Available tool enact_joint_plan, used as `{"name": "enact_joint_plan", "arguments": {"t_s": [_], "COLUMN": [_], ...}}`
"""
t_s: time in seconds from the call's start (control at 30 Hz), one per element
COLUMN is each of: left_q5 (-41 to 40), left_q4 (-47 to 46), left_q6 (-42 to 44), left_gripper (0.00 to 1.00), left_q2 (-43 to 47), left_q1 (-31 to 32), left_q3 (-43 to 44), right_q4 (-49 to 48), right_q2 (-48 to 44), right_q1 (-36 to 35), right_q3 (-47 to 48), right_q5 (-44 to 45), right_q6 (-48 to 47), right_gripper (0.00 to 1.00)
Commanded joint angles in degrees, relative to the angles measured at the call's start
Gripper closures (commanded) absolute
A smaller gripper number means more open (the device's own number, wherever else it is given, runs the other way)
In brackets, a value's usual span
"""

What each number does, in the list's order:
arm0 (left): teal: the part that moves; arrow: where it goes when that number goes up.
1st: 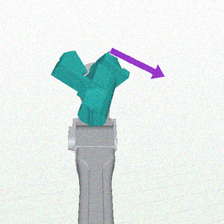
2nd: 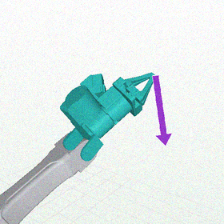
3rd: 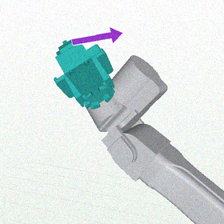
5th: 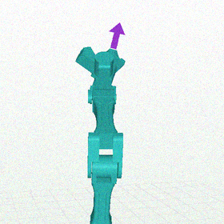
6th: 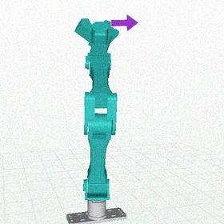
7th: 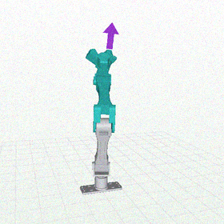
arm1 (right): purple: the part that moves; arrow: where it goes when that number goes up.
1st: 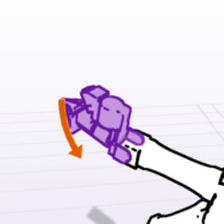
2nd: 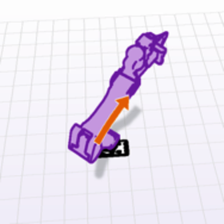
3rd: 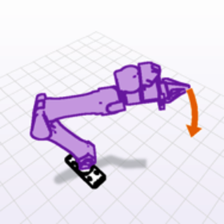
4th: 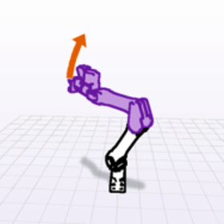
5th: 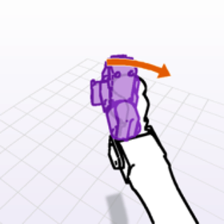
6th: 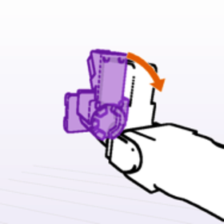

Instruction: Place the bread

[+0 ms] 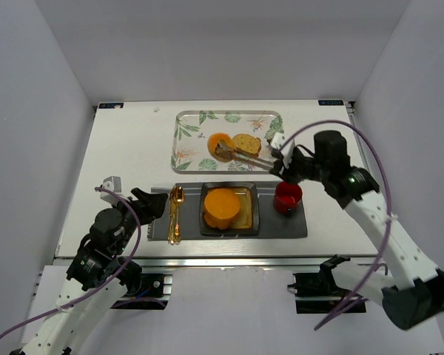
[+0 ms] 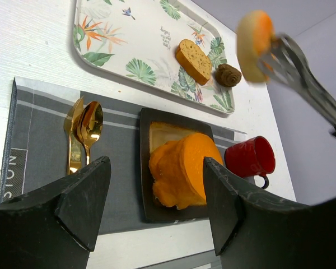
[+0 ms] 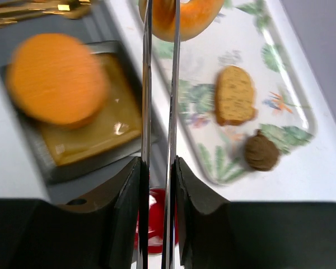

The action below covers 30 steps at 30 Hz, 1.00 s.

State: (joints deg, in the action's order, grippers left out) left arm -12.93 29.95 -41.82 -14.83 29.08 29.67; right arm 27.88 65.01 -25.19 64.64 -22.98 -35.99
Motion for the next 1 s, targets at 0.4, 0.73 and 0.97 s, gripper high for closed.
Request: {"name": "enact_joint_plan", "arguments": {"t_s": [0.4, 0.73, 0.97], "left_q5": [0.80, 0.27, 0.18], "left_q4": [-1.65, 0.19, 0.46], "left_q6": [0.51, -0.19, -0.10], "left_gripper": [0.24, 0.24, 0.24], "left_q2": [-1.43, 0.68, 0.77], "left_q1": [0.01, 0.01, 0.01], "left_q3": [0.47, 0.39, 0.56], "right_q4": [13.17, 17.83, 15.11], "right_q2": [-17.91, -16.23, -18.52], "right_q1": [-0.38, -0.39, -0.39], "right_q3": [-14.90, -13.75, -12.44], "right_q5": [-13.14, -15.16, -14.37], "right_q6": [-6.20, -10.60, -6.47], "right_gripper": [0.87, 0.47, 0.42]}}
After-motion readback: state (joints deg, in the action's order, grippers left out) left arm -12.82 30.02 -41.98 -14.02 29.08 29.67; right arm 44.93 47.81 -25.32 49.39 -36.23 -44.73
